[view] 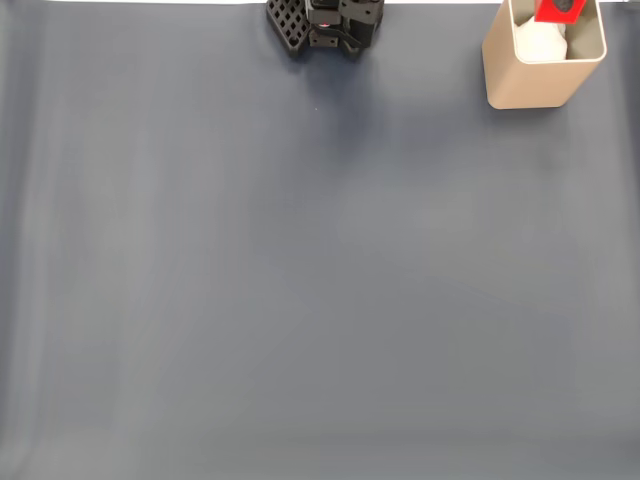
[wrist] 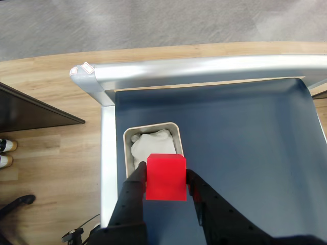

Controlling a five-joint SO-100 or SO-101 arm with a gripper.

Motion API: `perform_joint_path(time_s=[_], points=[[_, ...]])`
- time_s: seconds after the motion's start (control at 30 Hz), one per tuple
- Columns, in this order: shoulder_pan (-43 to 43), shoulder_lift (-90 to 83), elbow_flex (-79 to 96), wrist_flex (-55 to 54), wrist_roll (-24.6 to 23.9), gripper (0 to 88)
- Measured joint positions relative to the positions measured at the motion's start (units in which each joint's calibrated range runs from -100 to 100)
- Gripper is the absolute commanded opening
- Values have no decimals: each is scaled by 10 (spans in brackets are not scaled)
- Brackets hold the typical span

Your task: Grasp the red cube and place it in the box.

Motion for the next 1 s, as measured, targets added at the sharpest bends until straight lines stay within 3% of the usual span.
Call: perform_joint_path(time_s=[1.0], points=[[-29, 1, 0, -22, -12, 11]])
